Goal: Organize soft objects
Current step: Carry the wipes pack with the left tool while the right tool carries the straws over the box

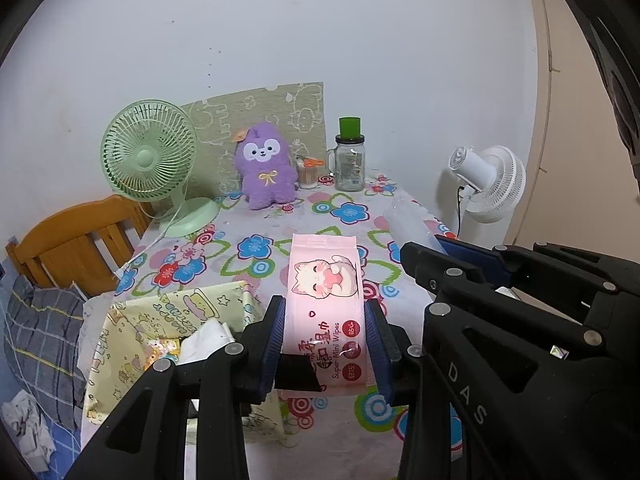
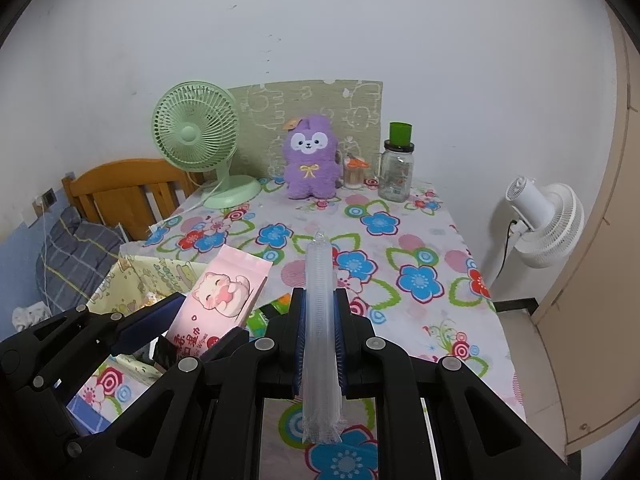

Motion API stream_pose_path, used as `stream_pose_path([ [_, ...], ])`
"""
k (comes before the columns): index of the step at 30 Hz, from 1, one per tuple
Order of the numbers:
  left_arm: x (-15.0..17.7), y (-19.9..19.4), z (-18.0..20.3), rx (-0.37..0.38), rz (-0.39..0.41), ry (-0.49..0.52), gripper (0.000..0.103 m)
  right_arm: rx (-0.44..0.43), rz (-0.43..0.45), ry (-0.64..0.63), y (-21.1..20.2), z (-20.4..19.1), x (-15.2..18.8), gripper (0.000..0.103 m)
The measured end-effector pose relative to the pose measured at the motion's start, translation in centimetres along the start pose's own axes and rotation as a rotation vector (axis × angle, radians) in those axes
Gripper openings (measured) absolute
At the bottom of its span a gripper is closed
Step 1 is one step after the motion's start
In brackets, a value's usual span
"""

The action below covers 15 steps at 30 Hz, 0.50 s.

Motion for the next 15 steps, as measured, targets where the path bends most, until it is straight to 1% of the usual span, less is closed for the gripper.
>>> stream_pose_path([
  [6, 0.0, 0.2, -1.3, -0.003, -0.002, -0.010, 0.040, -0.006, -0.005, 0.000, 0.7, -1.1, -0.3, 0.015],
  [15, 0.2, 0.5, -3.6, -0.026, -0.006, -0.036, 0.040, -0.035, -0.018, -0.012, 1.8, -3.2, -0.6, 0.015],
])
Point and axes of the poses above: each gripper's, at about its wrist camera, not at the fingertips, and y roughly the way its jaws point, z to its right, x to its underside, the point moved 6 cm from there along y, roughly the way its jaws point, and after that the axes turned 6 degrees about z, right-handed, at the moved point
